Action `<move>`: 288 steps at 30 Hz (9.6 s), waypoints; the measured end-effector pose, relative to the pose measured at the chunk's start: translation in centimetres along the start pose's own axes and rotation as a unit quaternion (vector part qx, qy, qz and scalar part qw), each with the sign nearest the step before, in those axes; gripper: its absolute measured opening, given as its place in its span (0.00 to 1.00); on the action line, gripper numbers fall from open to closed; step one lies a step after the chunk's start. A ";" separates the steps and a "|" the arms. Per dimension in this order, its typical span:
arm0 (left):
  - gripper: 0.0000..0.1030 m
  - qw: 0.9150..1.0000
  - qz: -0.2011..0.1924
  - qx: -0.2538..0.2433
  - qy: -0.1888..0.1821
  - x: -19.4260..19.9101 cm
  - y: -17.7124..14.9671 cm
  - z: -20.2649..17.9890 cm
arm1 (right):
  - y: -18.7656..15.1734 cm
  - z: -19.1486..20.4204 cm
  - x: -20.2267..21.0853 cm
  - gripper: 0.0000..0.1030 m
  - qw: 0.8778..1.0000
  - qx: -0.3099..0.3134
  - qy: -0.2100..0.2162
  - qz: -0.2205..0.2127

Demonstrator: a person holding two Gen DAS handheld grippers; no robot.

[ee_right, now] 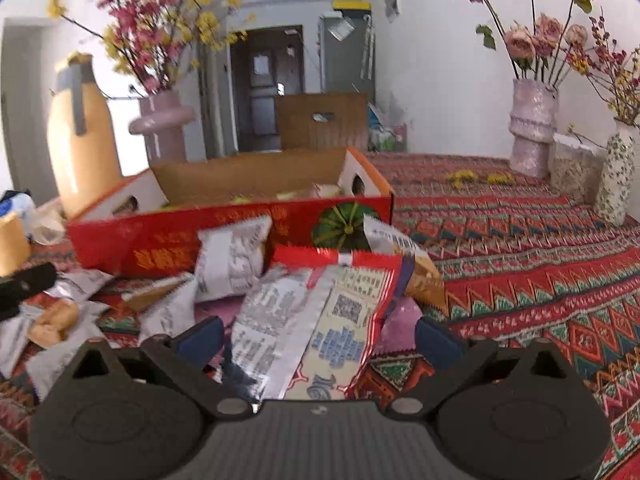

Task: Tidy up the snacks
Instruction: 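Grasp the red-and-white printed bag with the right tool while the left tool grasps a white packet, then carry both packets over the box and open both tools to drop them, then withdraw both tools from the box back over the snack pile, then grasp the oat-crisp snack bag with the right tool, then grasp a white packet with the left tool while the right tool holds the oat-crisp bag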

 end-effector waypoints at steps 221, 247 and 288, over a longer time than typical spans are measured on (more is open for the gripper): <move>1.00 0.998 0.053 0.042 -0.003 -2.5 0.4 1.4 | 5.4 -10.0 -4.5 0.97 0.998 -0.046 0.047 0.021; 1.00 0.997 0.073 0.023 -0.003 -1.7 1.1 2.0 | 2.2 -5.9 1.2 0.45 0.995 -0.012 0.077 -0.064; 0.12 0.988 0.153 -0.021 0.015 -7.2 0.8 2.6 | 1.4 -6.5 0.4 0.45 0.993 -0.033 0.097 -0.067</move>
Point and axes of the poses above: each gripper's, at about its wrist camera, not at the fingertips, and x roughly against the way its jaws point, z to its left, y to its top, the point moved 5 cm from there along -x, roughly the way its jaws point, and after that the axes turned 7 degrees about y, right-handed, at the moved point
